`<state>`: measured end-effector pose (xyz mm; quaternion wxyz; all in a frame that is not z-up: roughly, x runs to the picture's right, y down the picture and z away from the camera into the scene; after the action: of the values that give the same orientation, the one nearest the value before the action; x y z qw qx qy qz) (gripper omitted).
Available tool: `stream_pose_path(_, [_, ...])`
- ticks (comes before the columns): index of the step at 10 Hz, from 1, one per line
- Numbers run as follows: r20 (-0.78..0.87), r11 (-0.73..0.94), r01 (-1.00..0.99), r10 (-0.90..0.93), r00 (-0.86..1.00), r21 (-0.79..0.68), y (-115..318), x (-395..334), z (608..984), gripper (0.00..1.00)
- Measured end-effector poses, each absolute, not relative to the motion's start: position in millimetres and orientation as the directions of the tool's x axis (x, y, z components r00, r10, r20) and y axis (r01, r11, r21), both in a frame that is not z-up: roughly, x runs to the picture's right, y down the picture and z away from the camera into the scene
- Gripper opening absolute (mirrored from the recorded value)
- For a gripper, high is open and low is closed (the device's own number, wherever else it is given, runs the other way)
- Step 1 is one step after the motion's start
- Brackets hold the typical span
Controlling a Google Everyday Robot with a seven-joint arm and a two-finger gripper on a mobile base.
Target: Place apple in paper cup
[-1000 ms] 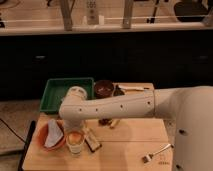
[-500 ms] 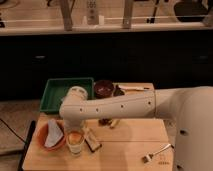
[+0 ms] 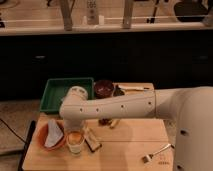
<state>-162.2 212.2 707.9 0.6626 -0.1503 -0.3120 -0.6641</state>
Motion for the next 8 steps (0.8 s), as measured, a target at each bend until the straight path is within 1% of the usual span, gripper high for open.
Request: stream_pose_path(8, [0.604, 0.031, 0.973, -0.789, -0.115, 0.227, 216.7, -172.6, 694.1, 0.01])
